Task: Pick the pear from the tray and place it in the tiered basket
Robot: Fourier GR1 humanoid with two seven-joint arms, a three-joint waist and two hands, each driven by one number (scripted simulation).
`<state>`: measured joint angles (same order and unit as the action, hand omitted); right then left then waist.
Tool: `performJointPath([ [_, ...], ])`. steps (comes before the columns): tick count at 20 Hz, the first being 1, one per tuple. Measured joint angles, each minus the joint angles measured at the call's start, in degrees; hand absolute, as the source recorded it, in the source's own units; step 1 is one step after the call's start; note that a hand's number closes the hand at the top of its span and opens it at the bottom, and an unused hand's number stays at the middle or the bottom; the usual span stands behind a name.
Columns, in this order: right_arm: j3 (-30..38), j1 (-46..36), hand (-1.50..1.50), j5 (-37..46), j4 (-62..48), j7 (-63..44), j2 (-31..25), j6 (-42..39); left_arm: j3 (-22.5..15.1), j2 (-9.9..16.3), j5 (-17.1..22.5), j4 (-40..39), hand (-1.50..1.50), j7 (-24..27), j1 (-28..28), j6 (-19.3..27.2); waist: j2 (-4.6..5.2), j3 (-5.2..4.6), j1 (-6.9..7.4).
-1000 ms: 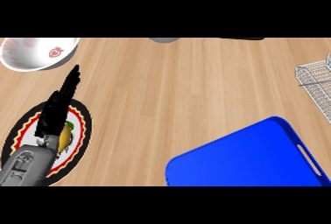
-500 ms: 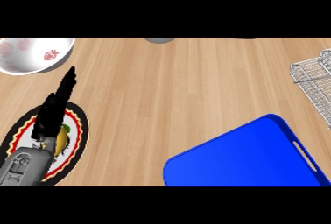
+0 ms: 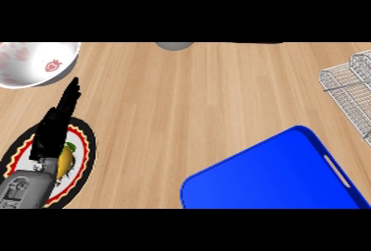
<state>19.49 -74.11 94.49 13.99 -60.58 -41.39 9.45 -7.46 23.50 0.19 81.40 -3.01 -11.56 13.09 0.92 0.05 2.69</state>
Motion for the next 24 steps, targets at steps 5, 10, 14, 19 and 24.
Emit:
performJointPath([
  [5, 3.6, 2.6, 1.50, -3.9, -0.3, 3.0, -0.7, 2.4, 1.1, 0.0, 0.4, -0.6, 0.00, 0.0, -0.2, -1.1, -0.08, 0.04, -0.55],
  [10, 7.3, 5.2, 1.50, -8.3, -0.2, 3.9, 0.0, 4.5, 2.1, 0.2, 0.2, -1.0, 0.00, 0.0, -0.7, -1.8, -0.15, 0.05, -0.90],
  [14, 11.4, 6.9, -1.50, -12.8, 1.4, 3.3, 1.2, 7.7, 2.1, -0.3, -0.4, -0.7, 0.00, 0.1, 0.3, -1.5, -0.44, -0.14, -1.15],
  [19, 13.3, 9.8, -1.50, -15.5, 4.7, 4.6, 2.4, 13.9, 2.3, -1.0, -1.1, -0.5, 0.00, -0.3, 0.2, -1.5, -0.81, -0.61, -1.37],
  [24, 13.0, 12.2, -1.50, -15.8, 8.9, 5.5, 3.3, 19.8, 2.8, -1.1, -1.7, 0.2, 0.00, -1.0, 0.7, -1.5, -0.82, -0.29, -1.72],
])
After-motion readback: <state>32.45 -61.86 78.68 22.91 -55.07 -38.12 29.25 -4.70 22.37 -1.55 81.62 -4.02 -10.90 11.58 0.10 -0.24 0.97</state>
